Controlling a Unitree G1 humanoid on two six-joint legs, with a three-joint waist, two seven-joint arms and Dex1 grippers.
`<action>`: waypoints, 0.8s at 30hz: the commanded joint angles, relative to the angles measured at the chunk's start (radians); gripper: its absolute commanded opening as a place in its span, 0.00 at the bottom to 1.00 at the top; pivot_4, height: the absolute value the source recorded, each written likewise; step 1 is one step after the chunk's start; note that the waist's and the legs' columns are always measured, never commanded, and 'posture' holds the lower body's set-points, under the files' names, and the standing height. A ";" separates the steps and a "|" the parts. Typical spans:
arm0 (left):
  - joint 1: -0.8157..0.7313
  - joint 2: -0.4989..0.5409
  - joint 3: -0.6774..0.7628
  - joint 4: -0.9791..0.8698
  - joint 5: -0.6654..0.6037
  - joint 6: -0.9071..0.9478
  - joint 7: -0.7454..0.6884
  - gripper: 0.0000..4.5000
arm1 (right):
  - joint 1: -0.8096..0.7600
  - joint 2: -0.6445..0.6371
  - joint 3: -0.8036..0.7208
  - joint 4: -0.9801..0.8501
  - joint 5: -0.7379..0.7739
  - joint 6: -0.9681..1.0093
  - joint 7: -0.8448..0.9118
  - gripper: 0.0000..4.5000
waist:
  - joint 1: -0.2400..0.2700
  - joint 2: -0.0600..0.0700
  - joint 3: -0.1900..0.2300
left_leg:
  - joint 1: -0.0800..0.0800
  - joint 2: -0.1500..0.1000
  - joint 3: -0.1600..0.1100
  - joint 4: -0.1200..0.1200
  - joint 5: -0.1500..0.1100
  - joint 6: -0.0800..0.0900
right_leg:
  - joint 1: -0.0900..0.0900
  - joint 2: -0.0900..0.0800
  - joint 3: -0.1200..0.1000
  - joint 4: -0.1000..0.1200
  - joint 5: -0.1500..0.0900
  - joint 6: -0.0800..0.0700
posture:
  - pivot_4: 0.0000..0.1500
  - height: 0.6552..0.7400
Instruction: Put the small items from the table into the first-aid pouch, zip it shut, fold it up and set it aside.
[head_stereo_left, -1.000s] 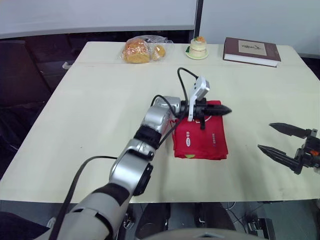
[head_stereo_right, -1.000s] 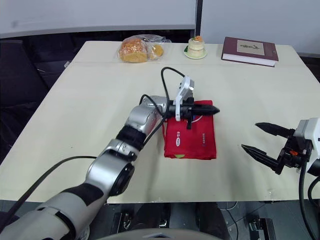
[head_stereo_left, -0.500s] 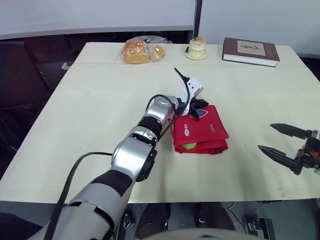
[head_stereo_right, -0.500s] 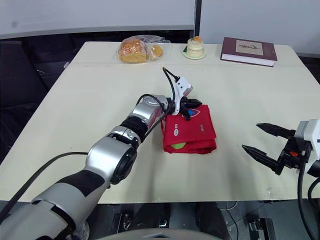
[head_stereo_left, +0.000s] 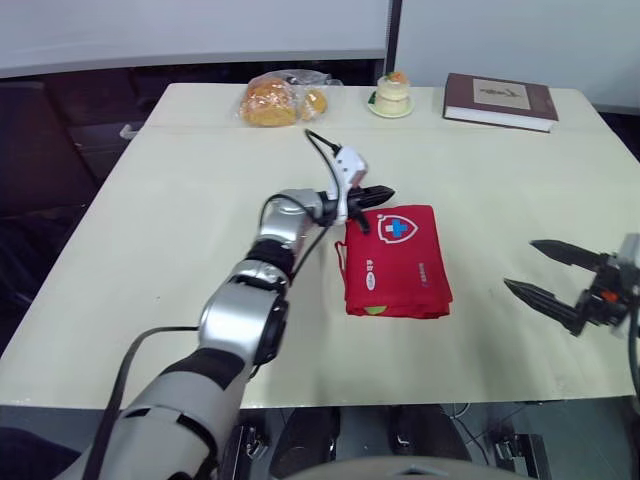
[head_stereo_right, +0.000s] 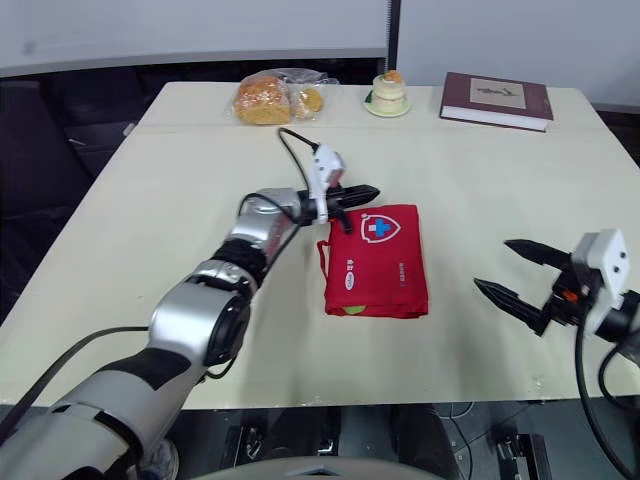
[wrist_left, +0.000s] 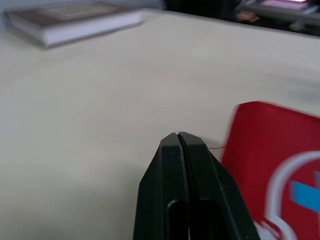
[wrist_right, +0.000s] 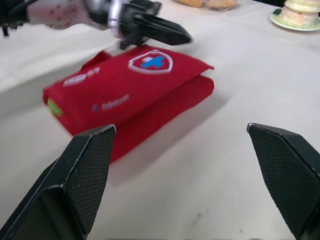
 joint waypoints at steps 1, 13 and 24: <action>0.064 0.075 0.019 -0.197 -0.074 0.062 -0.148 0.00 | -0.046 -0.004 0.023 -0.046 0.065 0.079 -0.057 1.00 | -0.001 0.000 0.000 | 0.000 0.000 0.000 0.000 0.000 0.000 | 0.000 0.000 0.000 0.000 0.000 0.000 | 1.00 0.87; 0.439 0.512 0.089 -0.934 -0.343 0.484 -0.405 0.84 | -0.242 0.017 0.231 0.021 0.139 0.337 -0.189 1.00 | 0.011 0.001 0.001 | -0.001 0.001 -0.002 0.000 0.000 0.000 | 0.000 -0.002 -0.002 0.000 0.000 0.000 | 1.00 0.87; 0.620 0.636 0.223 -1.282 -0.517 0.657 -0.264 0.99 | -0.341 0.127 0.405 0.139 0.092 0.557 -0.331 1.00 | 0.005 0.000 0.001 | -0.002 0.001 -0.003 0.000 0.000 0.000 | 0.000 -0.001 -0.003 0.000 0.000 0.000 | 1.00 0.87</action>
